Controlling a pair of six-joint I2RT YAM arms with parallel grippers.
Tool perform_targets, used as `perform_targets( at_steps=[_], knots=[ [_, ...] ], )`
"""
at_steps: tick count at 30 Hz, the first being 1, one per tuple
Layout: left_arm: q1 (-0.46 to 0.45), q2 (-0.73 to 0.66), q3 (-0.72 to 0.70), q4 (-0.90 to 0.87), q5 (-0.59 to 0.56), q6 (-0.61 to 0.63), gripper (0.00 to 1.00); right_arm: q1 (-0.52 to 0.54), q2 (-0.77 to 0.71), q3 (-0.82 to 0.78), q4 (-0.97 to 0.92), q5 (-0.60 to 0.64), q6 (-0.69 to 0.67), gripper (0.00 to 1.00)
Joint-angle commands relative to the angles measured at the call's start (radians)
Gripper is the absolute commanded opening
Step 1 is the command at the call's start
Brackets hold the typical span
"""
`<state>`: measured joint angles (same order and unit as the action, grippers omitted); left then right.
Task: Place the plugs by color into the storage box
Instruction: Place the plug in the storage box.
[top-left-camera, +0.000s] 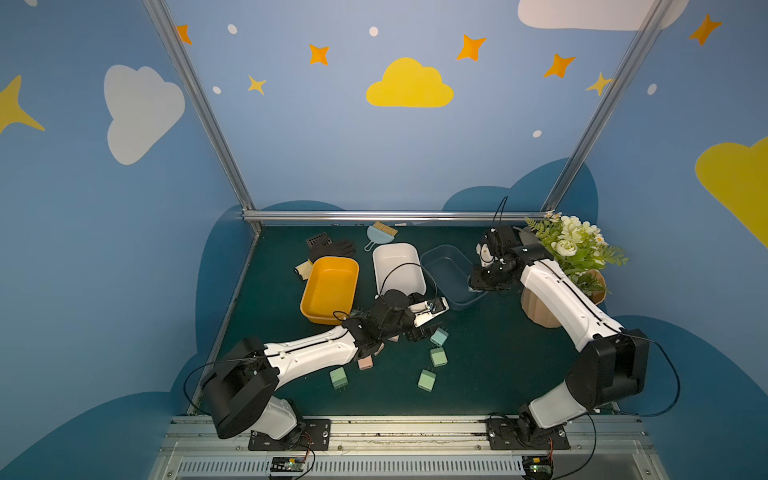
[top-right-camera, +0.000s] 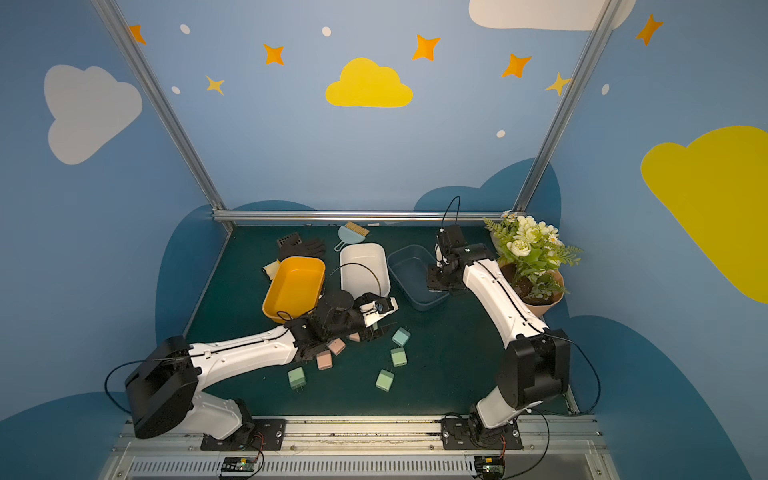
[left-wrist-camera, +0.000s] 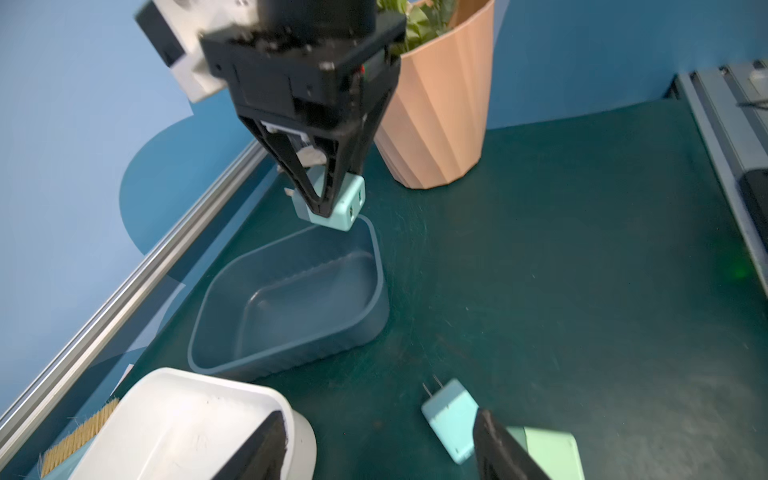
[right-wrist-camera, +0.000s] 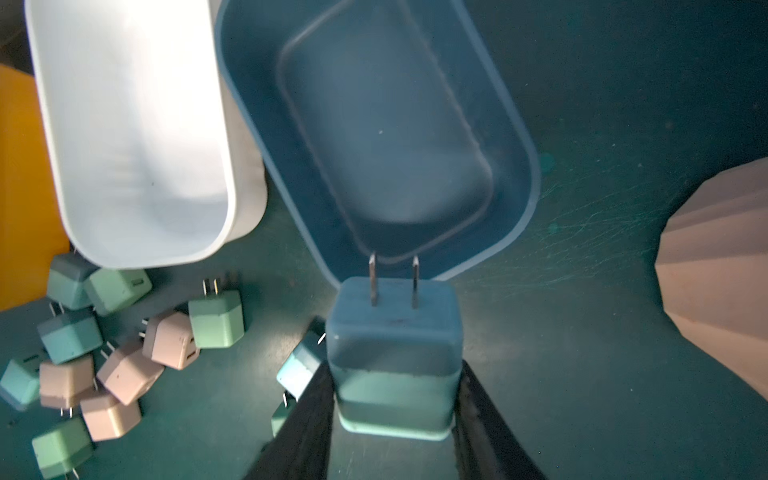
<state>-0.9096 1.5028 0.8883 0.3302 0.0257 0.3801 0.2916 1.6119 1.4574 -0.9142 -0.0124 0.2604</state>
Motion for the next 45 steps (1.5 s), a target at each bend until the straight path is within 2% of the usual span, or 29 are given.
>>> perform_targets(
  at_steps=[1, 4, 10, 14, 22, 29, 32, 34, 41, 45],
  knots=[
    [0.007, 0.036, 0.055, 0.049, -0.035, -0.111, 0.71, -0.040, 0.069, 0.060, 0.011, -0.050, -0.003, 0.25],
    [0.014, 0.082, 0.095, 0.050, -0.038, -0.158, 0.72, -0.048, 0.135, 0.099, 0.005, -0.082, -0.013, 0.26],
    [0.025, 0.159, 0.206, -0.077, -0.072, -0.254, 0.71, -0.048, 0.250, 0.158, -0.024, -0.083, -0.021, 0.28],
    [0.035, 0.183, 0.233, -0.122, -0.075, -0.310, 0.72, -0.048, 0.301, 0.177, -0.043, -0.077, -0.021, 0.36],
    [0.040, 0.194, 0.215, -0.154, -0.089, -0.361, 0.73, -0.034, 0.294, 0.173, -0.061, -0.047, -0.022, 0.45],
    [0.041, 0.192, 0.213, -0.157, -0.092, -0.357, 0.73, -0.031, 0.279, 0.160, -0.052, -0.040, -0.021, 0.44],
    [0.041, 0.188, 0.213, -0.154, -0.096, -0.357, 0.73, -0.031, 0.285, 0.147, -0.029, -0.065, -0.023, 0.34],
    [0.041, 0.189, 0.213, -0.153, -0.094, -0.365, 0.73, -0.030, 0.296, 0.132, 0.022, -0.087, -0.027, 0.32],
    [0.040, 0.193, 0.214, -0.151, -0.060, -0.406, 0.73, -0.018, 0.398, 0.201, 0.019, -0.071, -0.033, 0.36],
    [0.040, 0.193, 0.201, -0.148, -0.069, -0.415, 0.74, -0.005, 0.421, 0.213, 0.009, -0.049, -0.044, 0.44]
  ],
)
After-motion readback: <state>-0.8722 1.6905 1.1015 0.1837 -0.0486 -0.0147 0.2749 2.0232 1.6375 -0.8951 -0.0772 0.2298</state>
